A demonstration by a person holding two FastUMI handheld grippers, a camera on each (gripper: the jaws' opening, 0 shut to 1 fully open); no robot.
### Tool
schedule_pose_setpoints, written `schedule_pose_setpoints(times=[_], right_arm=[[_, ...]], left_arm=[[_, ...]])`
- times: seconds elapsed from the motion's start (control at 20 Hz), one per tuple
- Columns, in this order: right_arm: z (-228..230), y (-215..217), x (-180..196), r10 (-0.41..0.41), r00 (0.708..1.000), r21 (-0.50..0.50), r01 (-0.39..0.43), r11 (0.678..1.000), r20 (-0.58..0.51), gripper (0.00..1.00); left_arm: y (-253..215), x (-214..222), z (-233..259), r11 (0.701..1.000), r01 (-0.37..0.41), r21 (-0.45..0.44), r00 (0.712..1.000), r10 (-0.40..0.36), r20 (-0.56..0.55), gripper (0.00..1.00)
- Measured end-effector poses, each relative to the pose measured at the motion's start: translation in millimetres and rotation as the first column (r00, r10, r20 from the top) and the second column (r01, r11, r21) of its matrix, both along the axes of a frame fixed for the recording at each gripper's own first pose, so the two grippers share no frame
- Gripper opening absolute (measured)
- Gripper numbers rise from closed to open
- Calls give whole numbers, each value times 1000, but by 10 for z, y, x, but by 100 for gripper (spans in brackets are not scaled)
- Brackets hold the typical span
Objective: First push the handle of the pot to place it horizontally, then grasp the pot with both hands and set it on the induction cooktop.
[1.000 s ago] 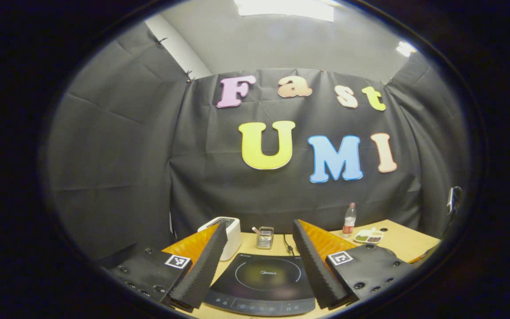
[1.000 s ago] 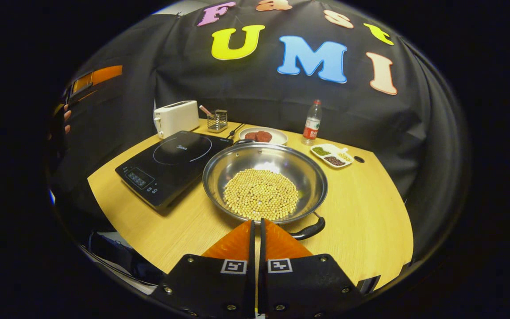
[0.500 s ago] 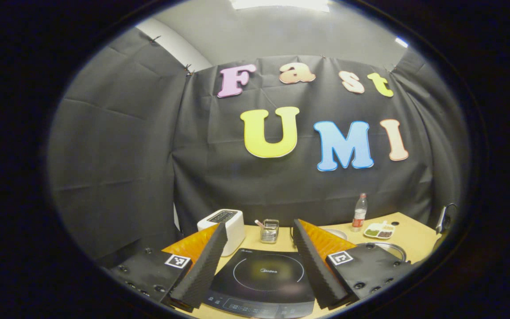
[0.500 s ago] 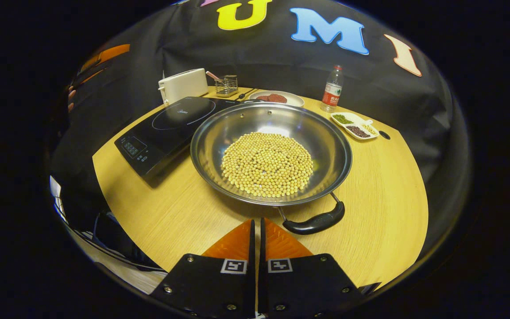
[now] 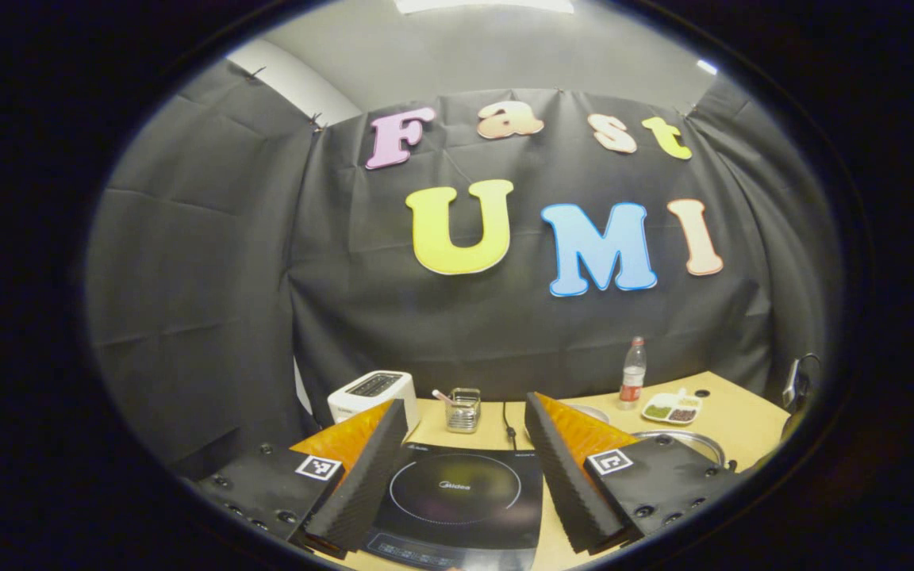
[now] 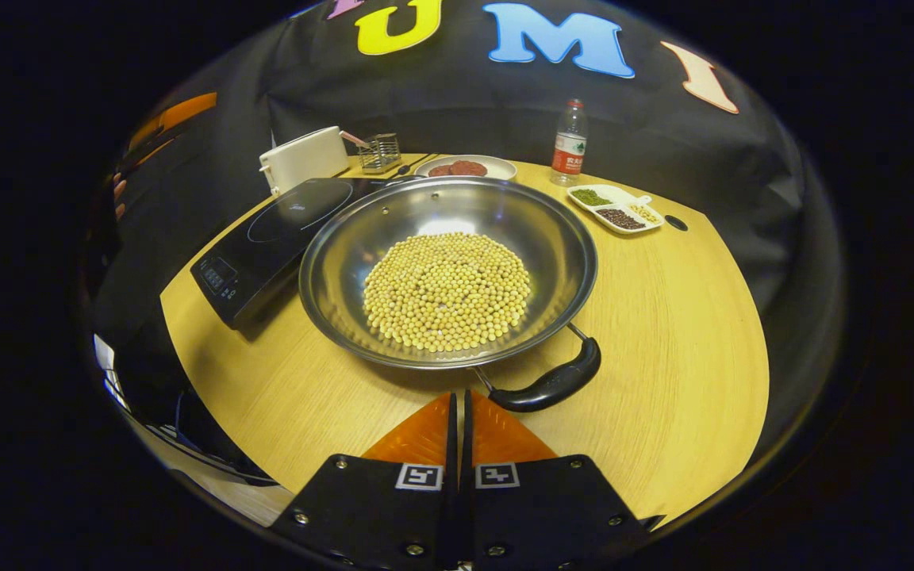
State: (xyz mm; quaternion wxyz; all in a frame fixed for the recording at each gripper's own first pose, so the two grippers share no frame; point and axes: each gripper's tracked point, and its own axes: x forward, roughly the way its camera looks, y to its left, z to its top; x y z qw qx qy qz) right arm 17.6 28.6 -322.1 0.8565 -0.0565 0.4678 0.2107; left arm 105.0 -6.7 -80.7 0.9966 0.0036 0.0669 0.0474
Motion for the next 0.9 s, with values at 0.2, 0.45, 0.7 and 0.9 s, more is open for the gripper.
schedule_pose_setpoints(times=[0.2,0.45,0.7,0.9], right_arm=[[-5,-213,175,-51,999,-4,51,999,4,1],[15,-454,414,-81,996,-4,81,997,23,1],[2,-608,569,-84,996,-12,85,996,39,1],[-24,-739,754,-116,991,-21,117,993,67,1]], left_arm=[[-305,20,-181,999,36,-7,999,-36,-36,97],[-643,55,-387,997,78,5,995,-77,-69,96],[-908,66,-675,995,102,-4,987,-102,-122,94],[-1096,73,-891,993,120,-14,978,-121,-170,97]])
